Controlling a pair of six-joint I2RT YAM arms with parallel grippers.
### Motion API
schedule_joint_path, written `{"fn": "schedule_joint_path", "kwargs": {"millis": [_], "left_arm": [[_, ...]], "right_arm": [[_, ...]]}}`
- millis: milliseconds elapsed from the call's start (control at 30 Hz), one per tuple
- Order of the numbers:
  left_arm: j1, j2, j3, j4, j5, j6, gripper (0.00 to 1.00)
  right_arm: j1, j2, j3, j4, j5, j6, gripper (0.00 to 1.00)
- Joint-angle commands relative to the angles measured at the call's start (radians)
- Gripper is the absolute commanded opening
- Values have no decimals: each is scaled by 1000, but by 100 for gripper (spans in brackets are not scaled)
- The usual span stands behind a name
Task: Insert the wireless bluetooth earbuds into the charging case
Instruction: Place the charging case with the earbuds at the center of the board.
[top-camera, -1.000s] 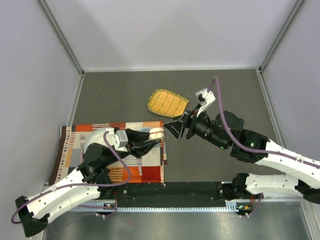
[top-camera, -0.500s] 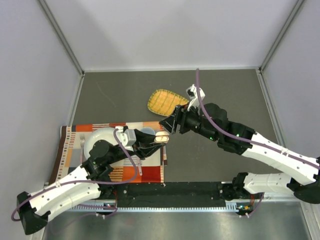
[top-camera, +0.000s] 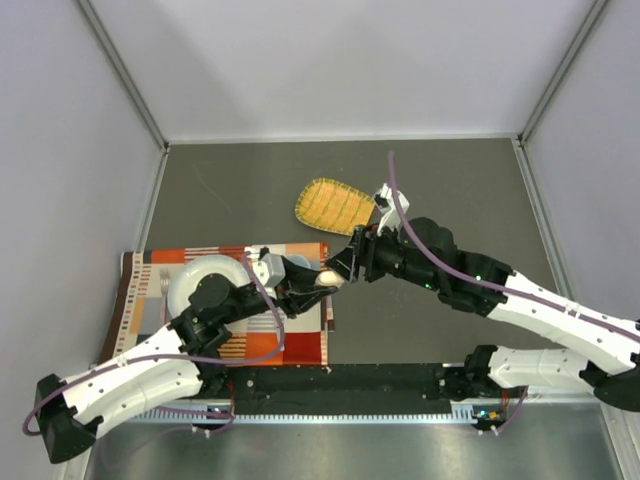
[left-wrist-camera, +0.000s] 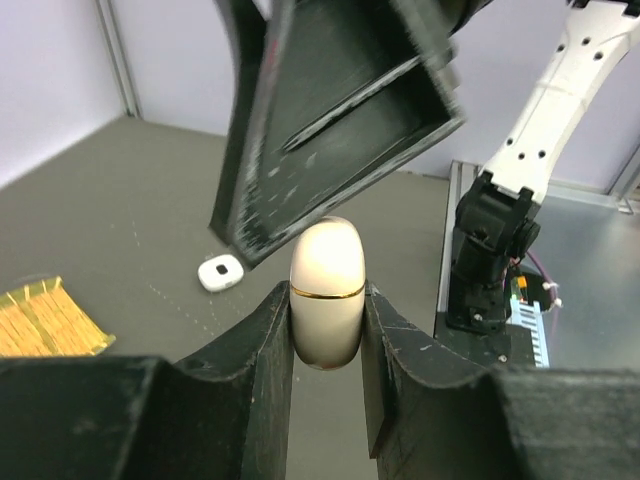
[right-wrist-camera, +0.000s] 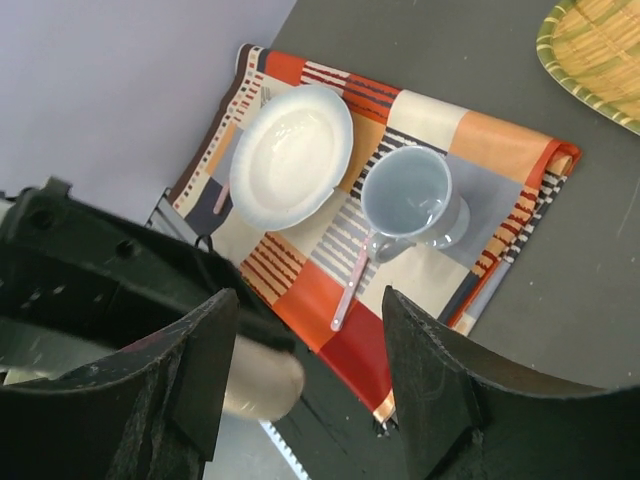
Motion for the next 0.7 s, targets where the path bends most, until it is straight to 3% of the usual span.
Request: {"fn": "schedule_joint_path", "kwargs": {"millis": [0, 200, 267, 300, 433, 667], "left_arm": [[6, 49, 76, 77, -46, -26, 0], [5, 138, 163, -8, -126, -85, 0], [5, 198, 211, -112, -162, -116, 0], [6, 222, 265, -157, -175, -156, 0], [8, 423, 395, -263, -124, -231, 0], [9, 773, 507, -122, 3, -519, 0]], "right_arm": [[27, -105, -40, -30, 59, -1, 60], [26, -296, -142, -56, 510, 57, 74], [24, -335, -174, -71, 576, 72, 83], [24, -369, -183, -100, 628, 97, 93], [-8, -410, -194, -257, 690, 224, 98], [-31, -522, -243, -438, 783, 454, 99]]}}
